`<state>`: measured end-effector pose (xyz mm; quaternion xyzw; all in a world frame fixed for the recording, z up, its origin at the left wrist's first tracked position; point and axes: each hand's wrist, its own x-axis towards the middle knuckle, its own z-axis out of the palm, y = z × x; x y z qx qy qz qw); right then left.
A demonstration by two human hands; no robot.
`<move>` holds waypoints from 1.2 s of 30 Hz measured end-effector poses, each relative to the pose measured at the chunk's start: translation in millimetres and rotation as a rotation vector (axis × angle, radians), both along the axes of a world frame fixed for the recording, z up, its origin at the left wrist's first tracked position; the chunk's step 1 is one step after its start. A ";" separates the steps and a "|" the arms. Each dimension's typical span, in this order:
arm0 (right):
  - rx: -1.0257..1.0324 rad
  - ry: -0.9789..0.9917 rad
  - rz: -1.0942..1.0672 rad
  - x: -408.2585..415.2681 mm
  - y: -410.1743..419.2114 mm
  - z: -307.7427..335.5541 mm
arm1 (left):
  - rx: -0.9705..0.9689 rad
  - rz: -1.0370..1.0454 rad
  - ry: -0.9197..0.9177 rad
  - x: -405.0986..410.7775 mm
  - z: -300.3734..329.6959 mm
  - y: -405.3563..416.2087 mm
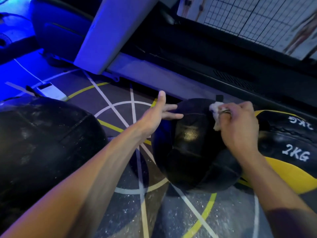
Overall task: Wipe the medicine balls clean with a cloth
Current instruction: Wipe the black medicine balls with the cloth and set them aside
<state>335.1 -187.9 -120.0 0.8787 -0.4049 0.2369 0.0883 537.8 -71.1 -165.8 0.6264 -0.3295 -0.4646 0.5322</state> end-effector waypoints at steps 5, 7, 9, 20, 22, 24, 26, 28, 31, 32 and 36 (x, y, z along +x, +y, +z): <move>-0.045 0.278 0.442 14.8 87.8 -32.0 | -0.029 0.134 0.008 -19.5 -17.6 17.6; -0.127 0.363 0.581 4.4 76.5 -27.1 | -0.037 0.156 0.034 -24.0 -24.1 26.1; -0.030 0.198 0.394 -2.4 50.2 -18.7 | -0.056 0.103 0.139 -29.8 -26.0 30.4; -0.073 0.572 0.659 4.7 118.9 -56.2 | -0.035 -0.016 0.077 -30.2 -3.3 16.9; -0.038 0.647 0.686 0.1 120.6 -54.1 | -0.019 -0.057 0.018 -34.6 2.3 20.6; -0.025 0.761 0.725 -9.6 127.4 -53.7 | -0.001 -0.092 -0.085 -37.9 8.8 23.3; 0.047 0.801 0.762 -28.4 137.4 -56.1 | 0.045 -0.129 -0.208 -41.6 16.9 26.4; 0.156 0.721 0.761 -53.1 144.3 -57.9 | 0.100 -0.160 -0.346 -42.4 17.6 28.9; 0.245 0.514 0.572 -98.9 148.5 -37.2 | 0.175 -0.259 -0.586 -39.9 21.0 35.3; 0.258 0.450 0.493 -114.6 149.9 -32.2 | 0.209 -0.285 -0.655 -37.7 19.4 37.9; 0.543 -0.046 0.138 -161.4 150.2 -15.2 | 0.338 -0.313 -0.796 -27.1 23.3 54.5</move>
